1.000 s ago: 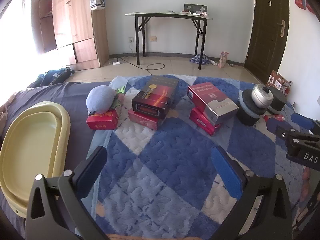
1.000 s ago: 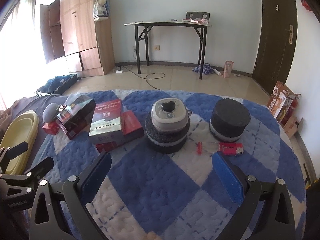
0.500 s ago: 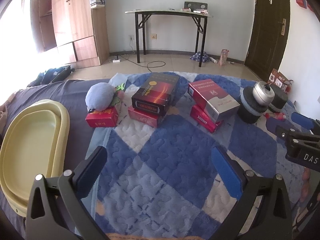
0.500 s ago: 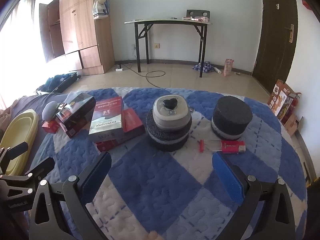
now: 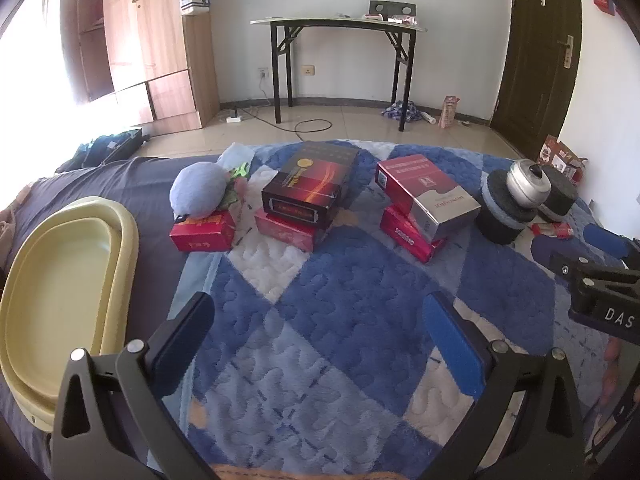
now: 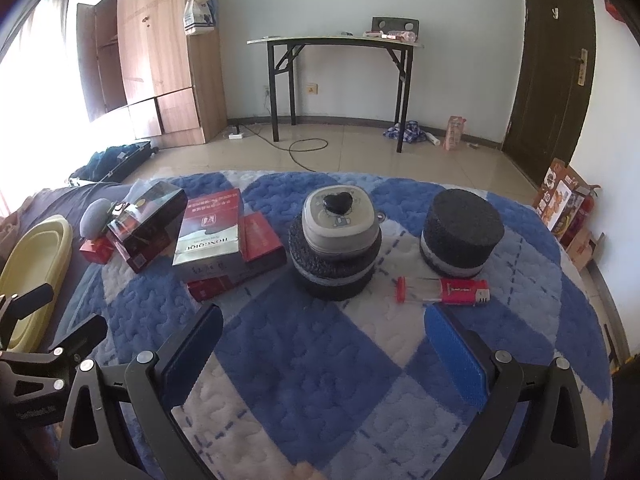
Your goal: Organize rigid objects
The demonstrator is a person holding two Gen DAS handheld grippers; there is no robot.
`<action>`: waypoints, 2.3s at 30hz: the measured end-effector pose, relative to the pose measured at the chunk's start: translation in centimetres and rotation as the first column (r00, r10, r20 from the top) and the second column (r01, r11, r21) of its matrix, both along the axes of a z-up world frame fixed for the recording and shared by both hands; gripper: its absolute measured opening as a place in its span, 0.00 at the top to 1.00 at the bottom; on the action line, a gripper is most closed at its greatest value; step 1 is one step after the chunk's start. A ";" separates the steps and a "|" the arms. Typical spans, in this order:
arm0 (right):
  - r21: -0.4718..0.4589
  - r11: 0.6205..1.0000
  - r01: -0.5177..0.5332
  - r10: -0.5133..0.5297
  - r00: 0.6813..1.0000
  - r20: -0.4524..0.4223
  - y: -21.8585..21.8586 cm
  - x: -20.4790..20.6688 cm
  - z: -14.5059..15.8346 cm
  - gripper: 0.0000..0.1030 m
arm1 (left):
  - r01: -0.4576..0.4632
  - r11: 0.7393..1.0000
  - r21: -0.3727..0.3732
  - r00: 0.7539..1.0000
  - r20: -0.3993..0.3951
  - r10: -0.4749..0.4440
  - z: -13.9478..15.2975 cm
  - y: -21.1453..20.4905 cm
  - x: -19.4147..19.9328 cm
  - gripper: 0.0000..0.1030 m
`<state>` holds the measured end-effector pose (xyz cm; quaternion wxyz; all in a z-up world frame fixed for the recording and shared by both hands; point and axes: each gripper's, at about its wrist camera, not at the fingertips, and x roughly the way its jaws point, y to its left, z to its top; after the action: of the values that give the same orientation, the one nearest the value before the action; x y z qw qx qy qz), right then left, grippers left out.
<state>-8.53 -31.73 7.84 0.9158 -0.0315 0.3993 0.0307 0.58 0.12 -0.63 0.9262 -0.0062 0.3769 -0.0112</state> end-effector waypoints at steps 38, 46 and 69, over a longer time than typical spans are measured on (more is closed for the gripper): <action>0.131 0.968 0.214 -0.222 0.974 0.046 -10.5 1.1 -0.7 0.00 | -0.175 0.981 -0.089 0.985 -0.007 0.175 1.6 11.1 10.5 0.00; 0.110 0.968 0.227 -0.225 0.974 -0.035 -10.0 4.4 -4.1 0.00 | -0.153 0.982 -0.108 0.988 0.013 0.155 1.6 12.7 10.4 0.00; -0.020 0.970 0.240 -0.241 0.971 -0.007 -7.8 5.4 -5.7 0.20 | -0.127 0.981 -0.148 0.992 0.004 0.129 -0.9 12.3 12.1 0.47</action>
<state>-3.10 -39.57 2.13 0.9106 0.0086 0.4045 -0.0840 12.70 12.38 -1.53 0.9245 -0.0990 0.3676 0.0203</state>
